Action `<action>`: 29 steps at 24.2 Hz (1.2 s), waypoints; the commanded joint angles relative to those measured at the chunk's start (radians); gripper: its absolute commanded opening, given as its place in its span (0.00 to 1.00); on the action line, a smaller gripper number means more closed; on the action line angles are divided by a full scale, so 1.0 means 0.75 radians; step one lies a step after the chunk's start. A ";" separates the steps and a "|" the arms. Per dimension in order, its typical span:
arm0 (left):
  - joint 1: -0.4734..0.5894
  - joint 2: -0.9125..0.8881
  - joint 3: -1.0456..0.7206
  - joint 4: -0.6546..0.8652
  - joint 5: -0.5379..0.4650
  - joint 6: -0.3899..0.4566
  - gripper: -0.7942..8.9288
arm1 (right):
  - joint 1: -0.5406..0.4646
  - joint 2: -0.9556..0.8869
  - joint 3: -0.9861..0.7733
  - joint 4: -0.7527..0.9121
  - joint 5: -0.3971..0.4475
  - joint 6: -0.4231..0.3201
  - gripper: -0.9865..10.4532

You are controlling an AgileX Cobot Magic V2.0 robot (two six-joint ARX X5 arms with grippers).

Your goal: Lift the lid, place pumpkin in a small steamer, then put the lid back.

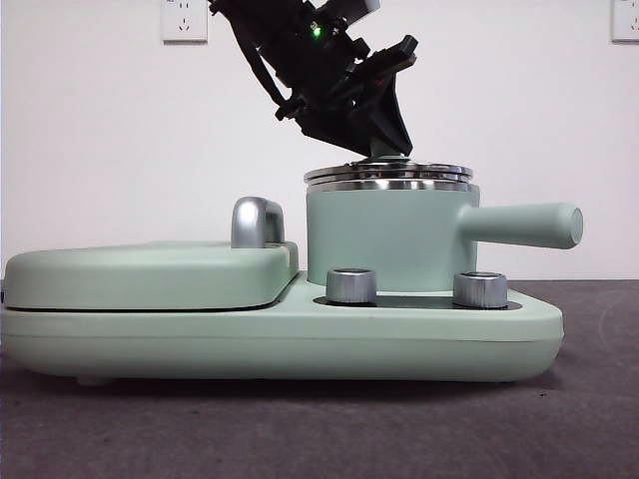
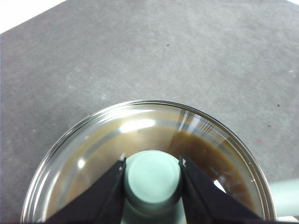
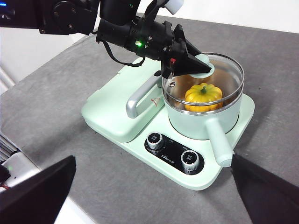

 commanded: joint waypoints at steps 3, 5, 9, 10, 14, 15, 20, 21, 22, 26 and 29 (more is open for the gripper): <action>-0.035 0.035 0.042 0.013 0.007 0.007 0.16 | 0.010 0.004 0.014 0.014 0.004 0.036 0.55; -0.037 0.035 0.042 0.009 0.007 0.030 0.16 | 0.010 0.004 0.014 0.014 0.004 0.042 0.55; -0.037 0.035 0.042 -0.053 0.007 0.041 0.16 | 0.010 0.004 0.014 0.014 0.005 0.059 0.55; -0.037 0.035 0.042 -0.067 0.007 0.045 0.16 | 0.010 0.004 0.014 0.014 0.006 0.062 0.55; -0.044 0.035 0.042 -0.082 0.007 0.045 0.16 | 0.010 0.004 0.014 0.014 0.014 0.067 0.55; -0.046 0.035 0.042 -0.086 0.007 0.049 0.16 | 0.010 0.004 0.014 0.014 0.015 0.067 0.55; -0.045 0.035 0.042 -0.091 0.007 0.074 0.18 | 0.010 0.004 0.014 0.014 0.015 0.072 0.55; -0.045 0.035 0.042 -0.091 0.007 0.074 0.19 | 0.010 0.004 0.014 0.014 0.015 0.072 0.55; -0.045 0.035 0.042 -0.090 0.007 0.074 0.24 | 0.010 0.004 0.014 0.014 0.015 0.072 0.55; -0.042 0.034 0.063 -0.084 0.006 0.074 0.66 | 0.010 0.004 0.014 0.014 0.015 0.072 0.55; -0.039 0.027 0.157 -0.184 0.006 0.064 0.68 | 0.010 0.004 0.014 0.013 0.015 0.072 0.55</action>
